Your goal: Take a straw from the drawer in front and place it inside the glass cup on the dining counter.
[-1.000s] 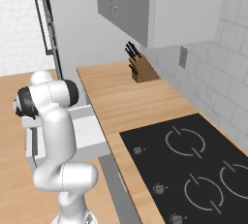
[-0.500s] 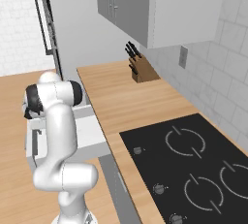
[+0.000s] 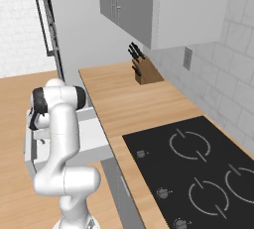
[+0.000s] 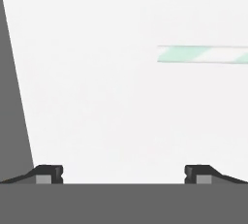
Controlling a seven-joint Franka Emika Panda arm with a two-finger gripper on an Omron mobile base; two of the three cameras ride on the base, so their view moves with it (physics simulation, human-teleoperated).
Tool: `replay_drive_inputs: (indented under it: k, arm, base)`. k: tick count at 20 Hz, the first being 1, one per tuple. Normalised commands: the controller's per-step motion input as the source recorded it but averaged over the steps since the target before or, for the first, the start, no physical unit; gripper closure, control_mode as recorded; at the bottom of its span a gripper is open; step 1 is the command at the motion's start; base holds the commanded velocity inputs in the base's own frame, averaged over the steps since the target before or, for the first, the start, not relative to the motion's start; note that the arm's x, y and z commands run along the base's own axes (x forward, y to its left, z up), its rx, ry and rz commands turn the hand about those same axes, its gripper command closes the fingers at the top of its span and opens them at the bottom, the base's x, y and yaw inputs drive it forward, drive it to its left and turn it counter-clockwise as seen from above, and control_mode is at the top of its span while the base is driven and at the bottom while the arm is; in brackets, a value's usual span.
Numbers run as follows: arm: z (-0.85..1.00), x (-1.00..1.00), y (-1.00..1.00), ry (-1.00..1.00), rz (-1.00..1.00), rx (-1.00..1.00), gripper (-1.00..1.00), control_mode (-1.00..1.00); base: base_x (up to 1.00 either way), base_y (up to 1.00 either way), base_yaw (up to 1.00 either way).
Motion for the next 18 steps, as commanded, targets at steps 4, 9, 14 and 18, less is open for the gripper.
replay_drive_inputs:
  k: [4, 9, 14, 18]
  arm:
    - [-0.05, -0.56, 0.62, -0.01, 0.07, 0.02, -1.0, -1.0]
    - [0.18, -0.81, 0.79, -0.09, 0.05, 0.02, -1.0, -1.0]
    - [0.31, -0.01, 0.12, -0.2, 0.02, 0.0, -1.0, -1.0]
    - [0.02, 0.64, -0.09, -0.13, 0.04, -0.03, -1.0, -1.0]
  base:
    - [0.0, 0.0, 0.0]
    - [0.0, 0.0, 0.0]
    - [0.0, 0.0, 0.0]
    - [0.0, 0.0, 0.0]
